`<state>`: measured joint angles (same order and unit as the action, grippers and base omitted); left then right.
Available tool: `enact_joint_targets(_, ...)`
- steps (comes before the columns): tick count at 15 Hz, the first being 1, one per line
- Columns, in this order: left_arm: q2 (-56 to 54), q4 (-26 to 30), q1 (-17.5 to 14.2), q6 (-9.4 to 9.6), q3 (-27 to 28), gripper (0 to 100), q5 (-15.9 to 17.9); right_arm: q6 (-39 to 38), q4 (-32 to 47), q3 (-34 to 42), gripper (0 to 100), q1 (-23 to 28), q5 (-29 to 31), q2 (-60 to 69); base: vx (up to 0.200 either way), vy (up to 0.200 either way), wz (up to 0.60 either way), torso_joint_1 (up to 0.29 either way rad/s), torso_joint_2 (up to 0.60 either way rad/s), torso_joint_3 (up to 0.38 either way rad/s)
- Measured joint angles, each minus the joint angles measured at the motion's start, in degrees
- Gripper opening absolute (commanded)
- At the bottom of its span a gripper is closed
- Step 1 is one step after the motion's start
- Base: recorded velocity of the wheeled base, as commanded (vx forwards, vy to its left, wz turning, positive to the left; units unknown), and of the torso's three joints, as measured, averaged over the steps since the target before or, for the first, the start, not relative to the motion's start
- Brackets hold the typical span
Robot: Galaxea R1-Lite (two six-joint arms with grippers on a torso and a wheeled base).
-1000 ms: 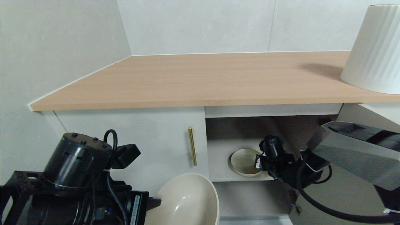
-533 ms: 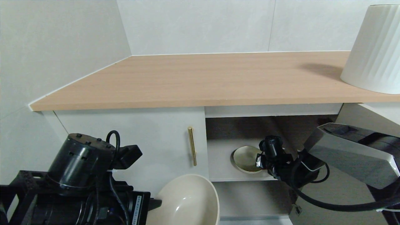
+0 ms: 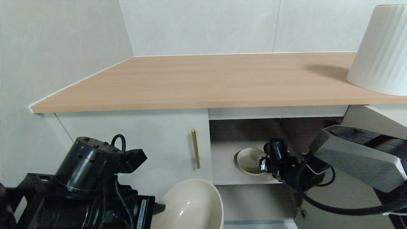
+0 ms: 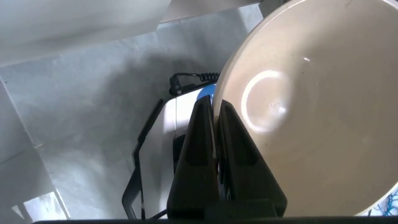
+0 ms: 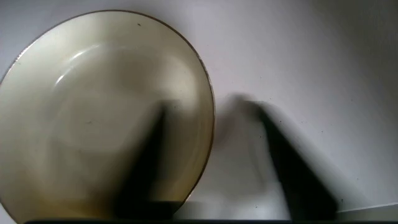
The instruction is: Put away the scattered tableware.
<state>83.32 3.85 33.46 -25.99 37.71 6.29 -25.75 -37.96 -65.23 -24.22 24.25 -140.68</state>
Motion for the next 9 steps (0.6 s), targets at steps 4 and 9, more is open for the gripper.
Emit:
enact_joint_targets(4,0.91,-0.06,0.0,-0.39,0.22,0,-0.06,-0.09,0.0,0.44,100,-0.09,-0.09,0.71,0.0,0.0,0.0,0.0,0.0,0.0)
enact_joint_targets(9,5.84,-2.05,1.26,-8.55,2.19,0,-6.31,0.16,1.62,8.09,100,-1.82,-10.48,9.69,0.0,0.0,0.0,0.0,0.0,0.0)
